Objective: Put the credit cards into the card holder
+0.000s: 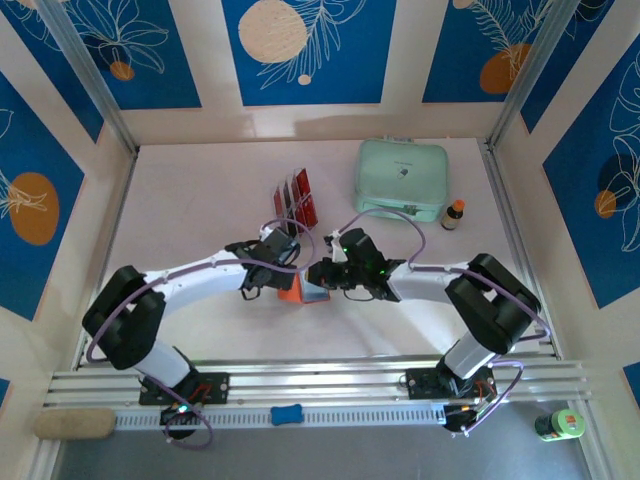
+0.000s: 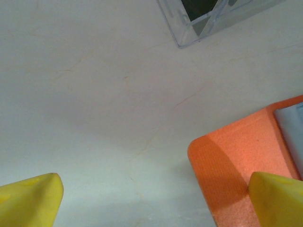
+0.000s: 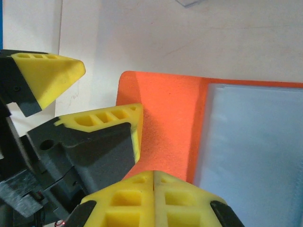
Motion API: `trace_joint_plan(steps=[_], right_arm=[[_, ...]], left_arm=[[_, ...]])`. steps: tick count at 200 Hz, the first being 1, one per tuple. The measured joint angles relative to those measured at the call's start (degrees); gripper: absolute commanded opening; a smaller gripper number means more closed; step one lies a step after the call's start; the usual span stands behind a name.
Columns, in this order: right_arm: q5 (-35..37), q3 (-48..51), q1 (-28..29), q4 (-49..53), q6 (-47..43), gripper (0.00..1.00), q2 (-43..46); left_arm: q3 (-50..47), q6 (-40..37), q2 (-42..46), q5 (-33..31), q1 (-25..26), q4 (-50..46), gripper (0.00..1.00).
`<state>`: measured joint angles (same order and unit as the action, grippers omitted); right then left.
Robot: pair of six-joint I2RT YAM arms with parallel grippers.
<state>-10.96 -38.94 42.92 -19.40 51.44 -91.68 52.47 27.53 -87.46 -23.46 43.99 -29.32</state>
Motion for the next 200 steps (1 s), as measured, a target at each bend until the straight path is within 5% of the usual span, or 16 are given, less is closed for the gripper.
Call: trace_joint_plan(steps=[39,87,123,200], right_arm=[[-0.42,-1.09,2.14,-0.72,0.22,0.0,-4.72],[-0.87,-3.17,4.44,-2.73,0.5,0.0,-9.22],[-1.09,-3.17,4.74,-4.17,1.51,0.0,-11.34],[-1.25,-2.54,4.74,-6.78,2.62,0.0,-12.17]], left_arm=[[1.62,-0.04,2.99,0.74,-3.21,-0.04,1.0],[3.65,0.0,3.85,7.26,-17.14,2.58,1.0],[8.5,-0.92,-4.0,9.81,-22.47,3.39,1.0],[24.55,-3.69,-22.67,9.92,-24.48,0.96,1.0]])
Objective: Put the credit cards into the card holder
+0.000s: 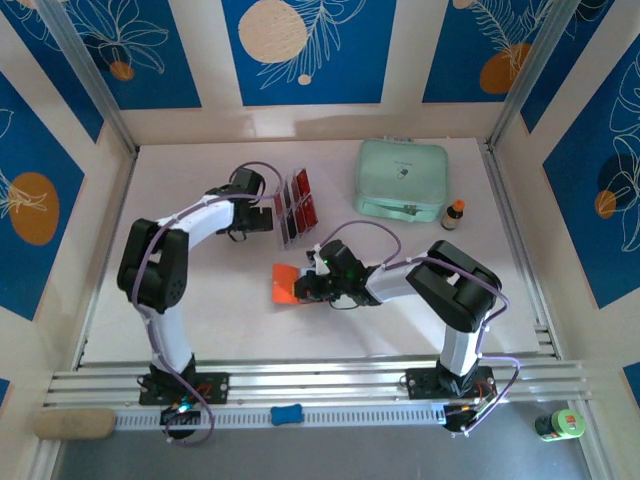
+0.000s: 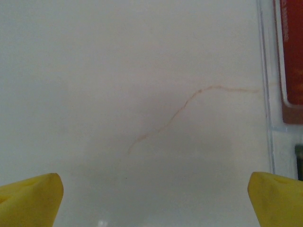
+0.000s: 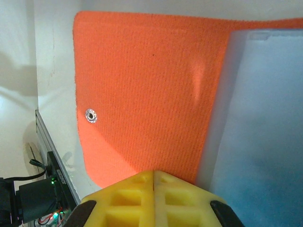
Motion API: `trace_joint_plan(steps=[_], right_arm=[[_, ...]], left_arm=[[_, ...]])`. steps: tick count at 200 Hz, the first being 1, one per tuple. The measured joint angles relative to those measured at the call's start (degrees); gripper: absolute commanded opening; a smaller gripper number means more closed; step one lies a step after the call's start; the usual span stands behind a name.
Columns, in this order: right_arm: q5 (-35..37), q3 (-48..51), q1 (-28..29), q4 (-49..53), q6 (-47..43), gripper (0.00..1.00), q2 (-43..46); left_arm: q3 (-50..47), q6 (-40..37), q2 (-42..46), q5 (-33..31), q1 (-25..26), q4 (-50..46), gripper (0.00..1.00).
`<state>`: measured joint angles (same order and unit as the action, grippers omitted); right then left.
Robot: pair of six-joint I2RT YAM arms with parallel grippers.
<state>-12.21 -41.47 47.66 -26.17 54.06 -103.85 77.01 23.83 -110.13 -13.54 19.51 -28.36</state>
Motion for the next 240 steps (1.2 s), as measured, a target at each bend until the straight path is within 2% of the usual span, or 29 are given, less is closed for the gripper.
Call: trace_joint_plan(steps=[47,94,161,240], right_arm=[[0.0,0.22,0.02,-0.9,0.42,0.0,-0.31],[0.02,0.24,0.24,-1.38,0.44,0.0,-0.46],[0.04,0.24,0.35,-1.66,0.44,0.0,-0.63],[0.24,0.24,0.83,-1.62,0.44,0.0,-0.63]], left_arm=[[7.54,-0.44,-6.36,-2.05,-0.33,-2.69,1.0],[7.89,-0.37,-8.7,-2.73,-0.66,-4.02,1.0],[8.26,-0.37,-9.33,-0.48,-0.63,-3.72,1.0],[12.55,0.48,-12.24,0.04,1.29,-4.76,1.0]])
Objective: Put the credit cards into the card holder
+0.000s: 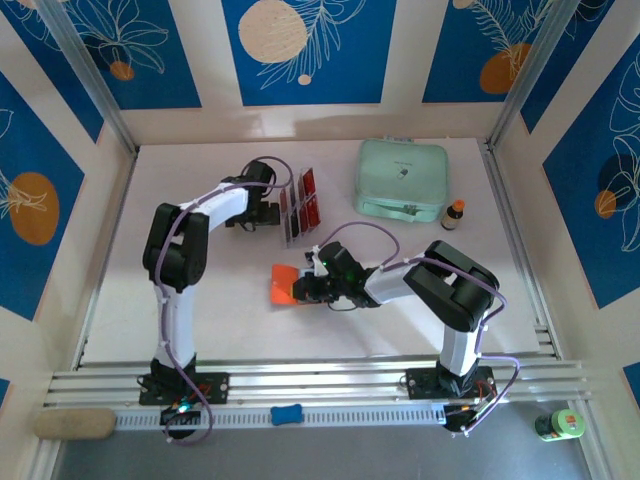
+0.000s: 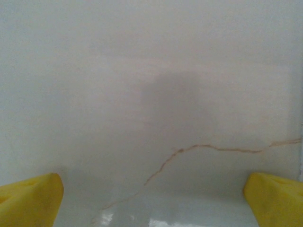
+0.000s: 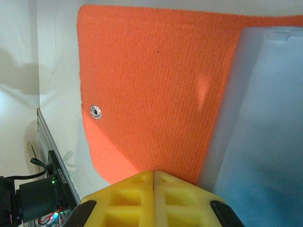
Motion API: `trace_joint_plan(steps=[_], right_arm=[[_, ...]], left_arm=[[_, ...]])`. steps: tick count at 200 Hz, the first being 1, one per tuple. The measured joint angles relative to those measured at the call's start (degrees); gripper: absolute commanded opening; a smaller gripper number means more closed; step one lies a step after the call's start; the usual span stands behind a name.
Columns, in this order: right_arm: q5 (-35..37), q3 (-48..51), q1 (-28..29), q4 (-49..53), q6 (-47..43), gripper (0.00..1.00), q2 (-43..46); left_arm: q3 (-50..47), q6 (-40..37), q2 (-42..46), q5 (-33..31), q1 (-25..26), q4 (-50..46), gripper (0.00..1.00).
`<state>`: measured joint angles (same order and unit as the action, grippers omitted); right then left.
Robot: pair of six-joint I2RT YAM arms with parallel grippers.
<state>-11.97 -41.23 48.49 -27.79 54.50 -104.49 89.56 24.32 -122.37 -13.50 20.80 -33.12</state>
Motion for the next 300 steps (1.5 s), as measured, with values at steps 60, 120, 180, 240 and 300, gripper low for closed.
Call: trace_joint_plan(steps=[60,120,180,240,300], right_arm=[[0.02,-0.04,0.09,0.07,-0.02,0.0,0.0],[-0.09,-0.83,0.31,0.15,-0.02,0.0,-0.76],[-0.28,-1.66,0.31,1.29,-0.02,0.0,-0.76],[-0.28,-1.79,0.31,1.44,0.0,0.0,-0.87],[-0.28,-1.77,0.55,1.38,0.44,0.0,-1.11]], left_arm=[[2.4,2.89,-1.77,2.01,4.31,1.42,1.0],[3.3,3.91,-1.57,3.43,6.71,2.25,1.0],[-12.79,8.9,18.1,9.25,6.43,7.78,1.0],[-31.52,22.34,34.21,19.71,11.87,22.36,1.0],[-43.56,33.35,37.66,21.4,15.37,34.03,1.0]])
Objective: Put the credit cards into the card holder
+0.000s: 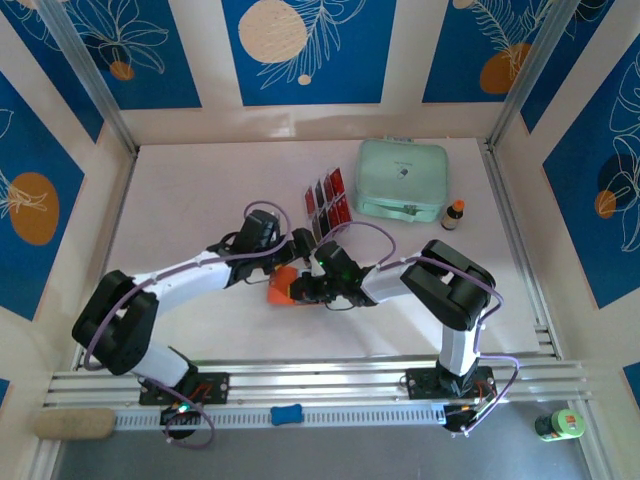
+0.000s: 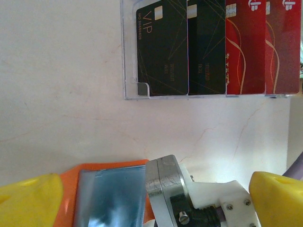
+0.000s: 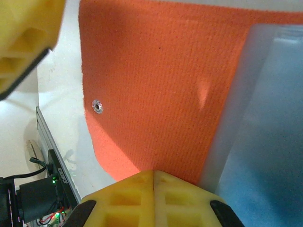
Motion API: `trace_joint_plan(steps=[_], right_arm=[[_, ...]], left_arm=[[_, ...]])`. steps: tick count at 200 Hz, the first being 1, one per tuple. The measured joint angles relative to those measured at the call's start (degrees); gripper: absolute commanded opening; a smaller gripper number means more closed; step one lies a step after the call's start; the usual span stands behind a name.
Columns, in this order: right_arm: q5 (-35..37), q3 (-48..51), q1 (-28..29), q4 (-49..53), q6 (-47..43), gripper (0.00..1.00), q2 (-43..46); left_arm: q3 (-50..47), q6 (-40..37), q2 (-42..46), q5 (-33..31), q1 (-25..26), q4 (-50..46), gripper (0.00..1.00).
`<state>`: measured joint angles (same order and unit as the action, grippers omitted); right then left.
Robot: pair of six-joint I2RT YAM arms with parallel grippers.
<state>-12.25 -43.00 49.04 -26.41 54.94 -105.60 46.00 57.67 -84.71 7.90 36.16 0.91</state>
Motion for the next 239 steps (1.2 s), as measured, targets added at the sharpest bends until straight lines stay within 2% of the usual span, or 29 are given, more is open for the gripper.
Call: trace_joint_plan(steps=[66,130,172,239], right_arm=[[-0.87,0.81,0.28,-0.04,0.61,0.0,0.48],[-1.25,4.26,-2.6,4.52,-0.76,0.0,8.55],[-0.42,5.68,-6.97,4.9,-1.62,0.0,12.07],[-0.81,6.58,-10.12,4.07,-3.1,0.0,10.12]], left_arm=[[-7.41,4.87,1.9,-0.63,0.52,9.99,1.0],[-10.1,5.44,1.84,-1.27,1.25,15.85,1.0],[-11.26,5.2,1.88,-2.38,1.2,12.9,1.0],[-10.54,3.04,3.67,-2.23,1.2,9.64,1.0]])
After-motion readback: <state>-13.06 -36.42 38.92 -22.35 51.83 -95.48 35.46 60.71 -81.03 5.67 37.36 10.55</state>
